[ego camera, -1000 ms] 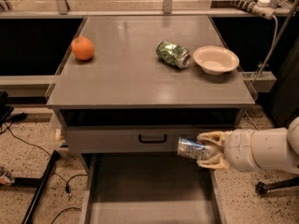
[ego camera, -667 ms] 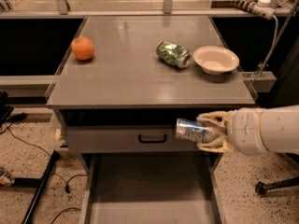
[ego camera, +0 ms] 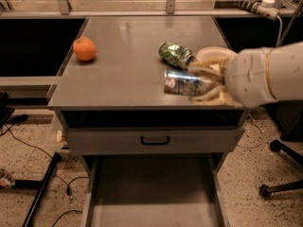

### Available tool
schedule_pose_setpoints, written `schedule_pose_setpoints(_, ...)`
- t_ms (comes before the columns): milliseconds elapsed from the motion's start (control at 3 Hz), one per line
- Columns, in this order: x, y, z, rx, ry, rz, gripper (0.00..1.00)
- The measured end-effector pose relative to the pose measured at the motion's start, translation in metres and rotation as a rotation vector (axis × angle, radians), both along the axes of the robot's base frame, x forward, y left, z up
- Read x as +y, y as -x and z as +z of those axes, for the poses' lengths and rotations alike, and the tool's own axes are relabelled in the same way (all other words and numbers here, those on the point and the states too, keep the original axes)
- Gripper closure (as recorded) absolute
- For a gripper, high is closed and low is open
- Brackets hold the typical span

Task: Pick redbull can from middle drawer and place on counter

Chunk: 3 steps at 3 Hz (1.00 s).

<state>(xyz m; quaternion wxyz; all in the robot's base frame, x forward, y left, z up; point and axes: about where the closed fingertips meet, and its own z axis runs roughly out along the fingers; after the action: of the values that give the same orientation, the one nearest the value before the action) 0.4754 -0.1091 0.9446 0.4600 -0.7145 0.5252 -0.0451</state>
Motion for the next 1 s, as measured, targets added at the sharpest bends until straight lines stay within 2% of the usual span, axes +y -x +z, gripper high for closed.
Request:
schedule_pose_setpoints(333, 0.029, -0.038, 0.029, -0.032, -0.033, 0.026, 1.0)
schedule_pose_setpoints(667, 0.052, -0.08, 0.039, -0.029, -0.056, 0.018, 1.0)
schedule_pose_setpoints(1000, 0.067, -0.112, 0.033, 0.004, -0.096, 0.016, 1.0)
